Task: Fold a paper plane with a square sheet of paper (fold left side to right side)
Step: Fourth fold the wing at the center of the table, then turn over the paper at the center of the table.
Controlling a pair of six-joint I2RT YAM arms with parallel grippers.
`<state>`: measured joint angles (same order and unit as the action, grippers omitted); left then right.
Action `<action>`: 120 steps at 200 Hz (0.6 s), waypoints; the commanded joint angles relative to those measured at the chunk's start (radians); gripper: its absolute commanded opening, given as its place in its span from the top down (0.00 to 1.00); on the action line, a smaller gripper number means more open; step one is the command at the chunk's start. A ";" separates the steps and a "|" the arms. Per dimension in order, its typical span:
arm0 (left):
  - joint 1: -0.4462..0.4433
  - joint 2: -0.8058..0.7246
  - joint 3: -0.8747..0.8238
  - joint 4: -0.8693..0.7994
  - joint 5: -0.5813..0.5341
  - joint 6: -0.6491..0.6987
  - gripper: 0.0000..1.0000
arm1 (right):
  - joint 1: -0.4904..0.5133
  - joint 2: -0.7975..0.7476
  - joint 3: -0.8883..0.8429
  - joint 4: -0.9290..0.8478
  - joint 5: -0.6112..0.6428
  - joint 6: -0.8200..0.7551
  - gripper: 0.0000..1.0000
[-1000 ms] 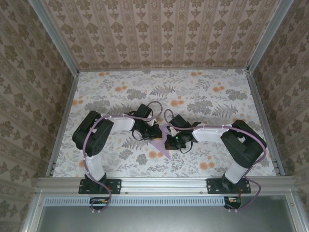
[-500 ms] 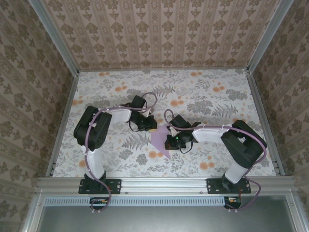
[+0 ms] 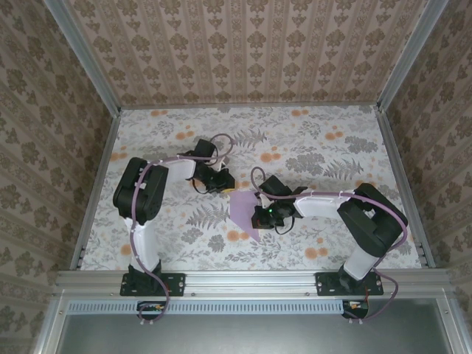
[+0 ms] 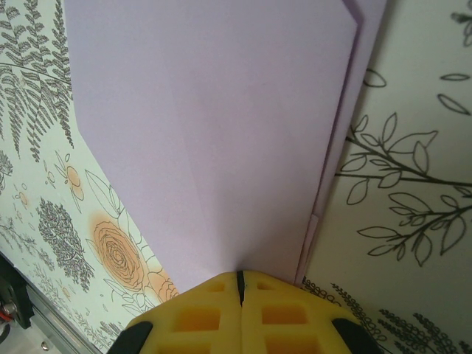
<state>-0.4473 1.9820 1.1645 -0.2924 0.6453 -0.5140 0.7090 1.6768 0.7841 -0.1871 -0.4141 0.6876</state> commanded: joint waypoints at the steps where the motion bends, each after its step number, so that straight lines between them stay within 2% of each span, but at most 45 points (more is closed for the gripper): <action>1: 0.030 -0.010 0.014 -0.027 -0.078 0.040 0.82 | 0.026 0.054 -0.062 -0.116 0.055 0.027 1.00; 30: 0.050 -0.112 -0.005 -0.056 -0.095 0.051 0.74 | 0.026 0.025 -0.071 -0.035 0.033 0.064 1.00; 66: 0.056 -0.278 -0.083 -0.074 -0.100 0.020 0.61 | 0.020 -0.079 -0.071 0.040 0.080 0.081 0.92; 86: 0.044 -0.369 -0.157 -0.067 -0.102 -0.016 0.57 | 0.011 -0.155 -0.068 0.057 0.131 0.065 0.83; 120: -0.003 -0.466 -0.288 -0.005 -0.089 -0.106 0.49 | -0.019 -0.270 -0.071 0.034 0.205 0.003 0.59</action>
<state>-0.4179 1.5539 0.9619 -0.3187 0.5529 -0.5404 0.7143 1.4872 0.7219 -0.1287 -0.2989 0.7357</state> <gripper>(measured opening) 0.487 0.347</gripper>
